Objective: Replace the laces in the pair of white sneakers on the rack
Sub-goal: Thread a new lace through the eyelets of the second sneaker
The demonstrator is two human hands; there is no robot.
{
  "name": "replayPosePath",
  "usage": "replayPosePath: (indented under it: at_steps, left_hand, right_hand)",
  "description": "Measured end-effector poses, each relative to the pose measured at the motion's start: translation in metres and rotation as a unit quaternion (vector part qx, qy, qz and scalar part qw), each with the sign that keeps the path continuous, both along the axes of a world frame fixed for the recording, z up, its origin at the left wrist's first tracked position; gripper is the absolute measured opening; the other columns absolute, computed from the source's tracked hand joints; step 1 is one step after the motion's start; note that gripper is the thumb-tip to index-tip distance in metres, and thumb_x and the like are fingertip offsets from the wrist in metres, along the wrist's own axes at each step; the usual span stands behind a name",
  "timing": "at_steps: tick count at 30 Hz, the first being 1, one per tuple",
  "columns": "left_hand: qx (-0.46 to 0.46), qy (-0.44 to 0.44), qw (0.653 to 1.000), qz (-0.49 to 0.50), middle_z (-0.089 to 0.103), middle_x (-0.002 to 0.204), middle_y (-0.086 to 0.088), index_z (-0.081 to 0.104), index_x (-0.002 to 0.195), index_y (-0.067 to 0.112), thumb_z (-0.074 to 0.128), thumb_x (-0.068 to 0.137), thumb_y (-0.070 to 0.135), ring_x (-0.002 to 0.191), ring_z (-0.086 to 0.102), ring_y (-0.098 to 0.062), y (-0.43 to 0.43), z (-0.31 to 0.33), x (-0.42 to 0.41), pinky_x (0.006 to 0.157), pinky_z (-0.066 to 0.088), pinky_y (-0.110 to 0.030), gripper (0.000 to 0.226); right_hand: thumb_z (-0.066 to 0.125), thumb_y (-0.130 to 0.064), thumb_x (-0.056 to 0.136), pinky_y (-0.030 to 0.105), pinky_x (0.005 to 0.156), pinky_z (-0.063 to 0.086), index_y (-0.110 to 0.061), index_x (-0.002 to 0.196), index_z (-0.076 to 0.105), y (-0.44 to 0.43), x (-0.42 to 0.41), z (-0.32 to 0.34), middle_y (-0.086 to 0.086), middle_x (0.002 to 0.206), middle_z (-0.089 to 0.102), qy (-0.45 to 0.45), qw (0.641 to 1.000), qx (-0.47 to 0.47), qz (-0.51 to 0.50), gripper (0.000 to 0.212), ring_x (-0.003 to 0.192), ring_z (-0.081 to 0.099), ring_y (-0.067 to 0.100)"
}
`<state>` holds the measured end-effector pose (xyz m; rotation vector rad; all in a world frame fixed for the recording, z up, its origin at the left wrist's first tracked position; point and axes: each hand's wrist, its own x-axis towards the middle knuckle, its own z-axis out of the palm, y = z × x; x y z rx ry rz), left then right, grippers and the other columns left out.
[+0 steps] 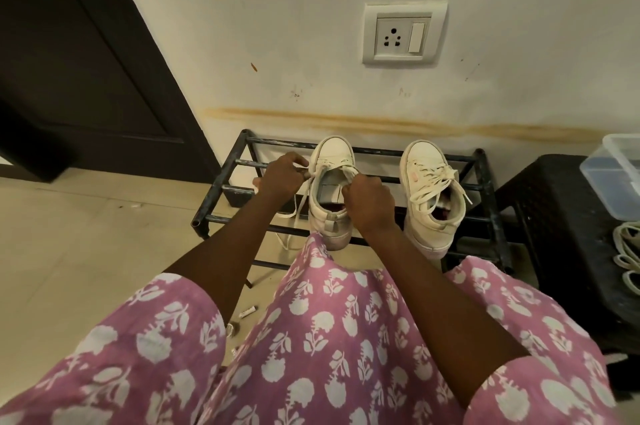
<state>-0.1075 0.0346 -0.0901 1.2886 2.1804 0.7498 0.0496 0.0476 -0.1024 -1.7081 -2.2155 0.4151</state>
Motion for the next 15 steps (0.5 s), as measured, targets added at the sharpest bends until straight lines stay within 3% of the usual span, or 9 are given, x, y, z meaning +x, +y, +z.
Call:
replayPosePath:
  at_steps: [7, 11, 15]
  left_hand:
    - [-0.205, 0.196, 0.957, -0.057, 0.058, 0.123, -0.012, 0.054, 0.120, 0.007, 0.051, 0.090, 0.016, 0.118, 0.052, -0.031, -0.014, -0.010, -0.036, 0.109, 0.028, -0.055, 0.031]
    - [-0.306, 0.314, 0.897, -0.051, 0.059, 0.121, -0.008, 0.057, 0.115, 0.008, 0.049, 0.092, 0.025, 0.121, 0.050, -0.030, -0.030, -0.011, -0.053, 0.109, 0.023, -0.053, 0.030]
    - [-0.365, 0.417, 0.833, 0.017, 0.058, 0.126, -0.006, 0.060, 0.115, 0.016, 0.052, 0.088, 0.030, 0.127, 0.044, -0.030, -0.046, -0.009, -0.061, 0.109, 0.017, -0.052, 0.031]
  right_hand:
    - [0.046, -0.019, 0.095, 0.033, 0.069, 0.048, -0.002, 0.104, 0.065, -0.001, 0.000, 0.004, 0.018, 0.100, 0.067, -0.005, 1.000, -0.005, 0.001, 0.027, 0.091, 0.065, 0.034]
    - [0.046, -0.017, 0.096, 0.034, 0.069, 0.048, -0.001, 0.104, 0.065, -0.001, 0.000, 0.006, 0.017, 0.100, 0.067, -0.016, 1.000, -0.012, 0.005, 0.026, 0.090, 0.066, 0.032]
    - [0.046, -0.017, 0.095, 0.034, 0.069, 0.048, -0.002, 0.104, 0.065, 0.000, -0.001, 0.007, 0.016, 0.101, 0.067, -0.029, 0.999, -0.019, 0.004, 0.025, 0.092, 0.066, 0.032]
